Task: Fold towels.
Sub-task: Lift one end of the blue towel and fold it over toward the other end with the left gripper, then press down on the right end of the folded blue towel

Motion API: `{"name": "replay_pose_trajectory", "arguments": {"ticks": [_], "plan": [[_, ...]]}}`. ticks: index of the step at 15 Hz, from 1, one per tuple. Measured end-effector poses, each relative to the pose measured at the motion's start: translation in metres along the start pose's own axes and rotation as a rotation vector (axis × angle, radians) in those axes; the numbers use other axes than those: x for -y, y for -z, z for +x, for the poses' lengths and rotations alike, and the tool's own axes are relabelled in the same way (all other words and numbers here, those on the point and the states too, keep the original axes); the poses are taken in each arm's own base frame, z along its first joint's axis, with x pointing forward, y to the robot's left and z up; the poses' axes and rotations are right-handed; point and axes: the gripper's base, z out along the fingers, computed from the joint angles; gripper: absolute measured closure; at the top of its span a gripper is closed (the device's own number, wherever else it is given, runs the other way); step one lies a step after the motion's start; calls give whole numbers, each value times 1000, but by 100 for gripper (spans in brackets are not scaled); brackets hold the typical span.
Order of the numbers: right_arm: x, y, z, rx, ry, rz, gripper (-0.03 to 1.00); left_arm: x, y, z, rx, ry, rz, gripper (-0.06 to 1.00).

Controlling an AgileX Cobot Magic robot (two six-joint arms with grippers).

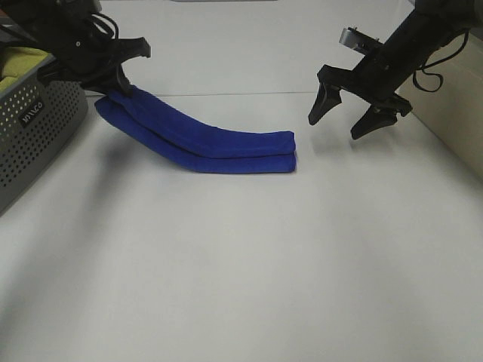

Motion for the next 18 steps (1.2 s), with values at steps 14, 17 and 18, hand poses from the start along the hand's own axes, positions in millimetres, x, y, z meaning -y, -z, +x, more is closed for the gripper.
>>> {"name": "replay_pose_trajectory", "arguments": {"ticks": [14,17,18], "plan": [[-6,0,3,-40,-77,-70,15,132,-60,57,7,176,299,39],[-10,2,5,-61,-88,-100,15,136,-59,54,21,250,350,32],[-13,3,5,-66,-96,-126,15,135,-57,52,33,229,353,32]]}}
